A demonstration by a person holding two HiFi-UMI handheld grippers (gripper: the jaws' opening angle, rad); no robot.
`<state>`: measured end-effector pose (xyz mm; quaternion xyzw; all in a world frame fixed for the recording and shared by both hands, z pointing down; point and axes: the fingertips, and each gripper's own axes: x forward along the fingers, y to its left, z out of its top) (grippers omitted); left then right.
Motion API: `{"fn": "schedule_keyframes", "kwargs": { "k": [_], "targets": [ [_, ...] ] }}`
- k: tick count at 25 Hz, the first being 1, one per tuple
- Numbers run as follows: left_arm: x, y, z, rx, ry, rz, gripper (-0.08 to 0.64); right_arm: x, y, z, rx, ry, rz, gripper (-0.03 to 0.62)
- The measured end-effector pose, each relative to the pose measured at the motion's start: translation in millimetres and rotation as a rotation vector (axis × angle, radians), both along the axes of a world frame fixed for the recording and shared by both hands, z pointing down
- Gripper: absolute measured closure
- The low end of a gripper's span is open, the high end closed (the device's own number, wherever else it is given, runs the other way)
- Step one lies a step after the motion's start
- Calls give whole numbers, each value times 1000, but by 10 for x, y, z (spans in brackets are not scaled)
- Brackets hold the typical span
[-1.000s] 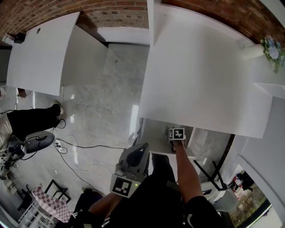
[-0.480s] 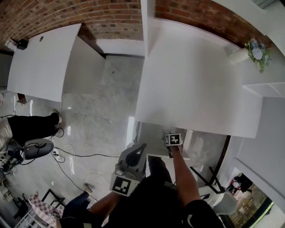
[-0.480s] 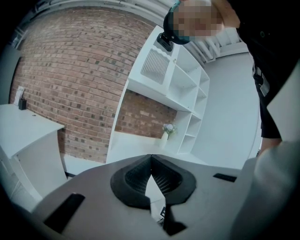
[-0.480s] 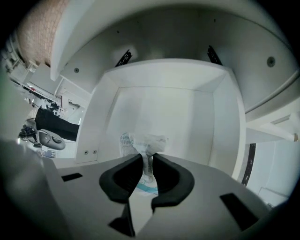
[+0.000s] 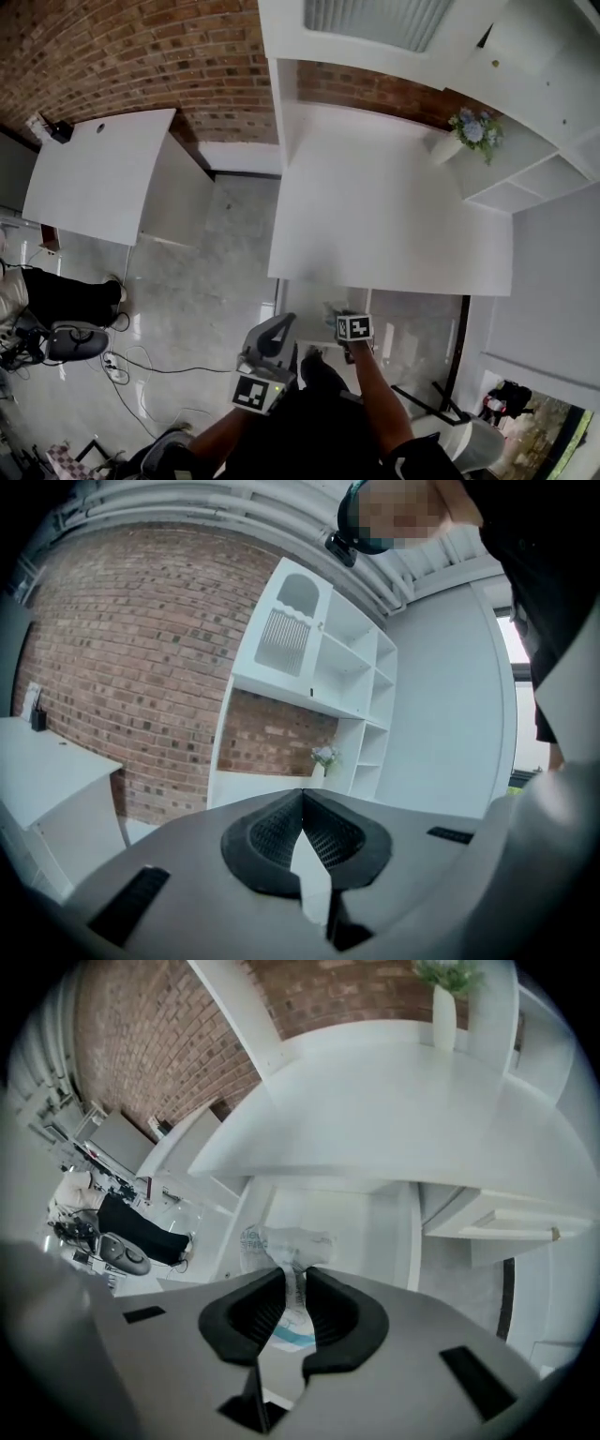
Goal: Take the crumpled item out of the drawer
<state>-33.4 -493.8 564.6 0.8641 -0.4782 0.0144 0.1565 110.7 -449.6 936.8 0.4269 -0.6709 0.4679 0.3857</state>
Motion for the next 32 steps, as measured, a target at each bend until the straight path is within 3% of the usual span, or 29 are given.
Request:
{"fn": "schedule_keyframes", "kwargs": {
  "k": [10, 17, 32],
  "targets": [
    [505, 873, -408, 89, -11, -25, 535, 212, 236, -1359, 374, -66, -63, 514],
    [522, 1273, -562, 132, -64, -19, 535, 261, 321, -2424, 607, -129, -29, 512],
    [92, 1368, -674, 159, -50, 16, 535, -107, 661, -3653, 834, -155, 37, 514]
  ]
}}
